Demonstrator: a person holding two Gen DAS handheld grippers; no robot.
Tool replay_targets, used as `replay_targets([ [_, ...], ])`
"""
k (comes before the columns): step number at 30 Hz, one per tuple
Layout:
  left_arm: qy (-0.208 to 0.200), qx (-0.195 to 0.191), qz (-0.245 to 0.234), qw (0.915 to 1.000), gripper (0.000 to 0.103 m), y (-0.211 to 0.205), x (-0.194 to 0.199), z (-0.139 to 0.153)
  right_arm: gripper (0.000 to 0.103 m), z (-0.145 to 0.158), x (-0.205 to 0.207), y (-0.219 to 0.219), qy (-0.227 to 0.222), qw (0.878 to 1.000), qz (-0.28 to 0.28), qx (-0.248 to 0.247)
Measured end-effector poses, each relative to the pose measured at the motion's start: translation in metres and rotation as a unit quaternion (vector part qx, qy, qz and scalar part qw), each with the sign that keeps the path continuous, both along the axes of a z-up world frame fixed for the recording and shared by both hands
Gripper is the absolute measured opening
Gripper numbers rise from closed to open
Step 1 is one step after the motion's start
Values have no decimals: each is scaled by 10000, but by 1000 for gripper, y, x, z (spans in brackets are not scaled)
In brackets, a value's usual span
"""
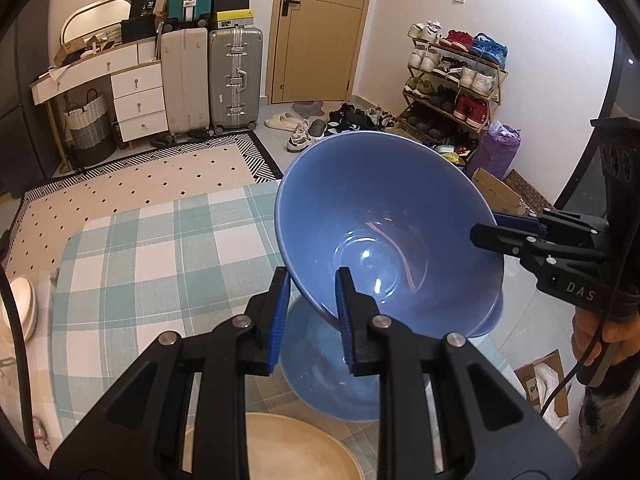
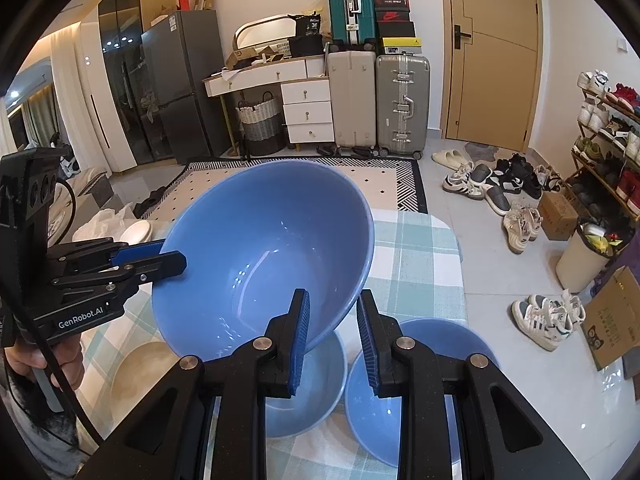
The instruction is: Organize plates and bowls
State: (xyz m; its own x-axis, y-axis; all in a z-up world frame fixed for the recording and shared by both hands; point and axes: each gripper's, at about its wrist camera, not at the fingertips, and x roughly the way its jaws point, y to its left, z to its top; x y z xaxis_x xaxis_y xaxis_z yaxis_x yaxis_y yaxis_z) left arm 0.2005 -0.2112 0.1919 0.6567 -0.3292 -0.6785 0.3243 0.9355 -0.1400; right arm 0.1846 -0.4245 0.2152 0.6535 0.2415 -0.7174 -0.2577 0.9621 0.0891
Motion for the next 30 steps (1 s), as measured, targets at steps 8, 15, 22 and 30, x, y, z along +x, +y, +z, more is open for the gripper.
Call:
replay_targets([
  [8, 3, 35, -3, 10000, 20, 9, -22, -7, 25, -9, -16, 8, 64, 10000, 38, 32],
  [15, 64, 38, 8, 10000, 20, 15, -39, -16, 25, -17, -19, 9, 117, 9998, 47, 126],
  [22, 215, 44, 24, 9998, 20, 15, -31, -34, 25, -29, -20, 9, 244, 9995, 91, 162],
  [30, 313, 107, 40, 9994, 20, 12, -24, -53, 28, -50, -20, 10, 377, 9992, 105, 123],
])
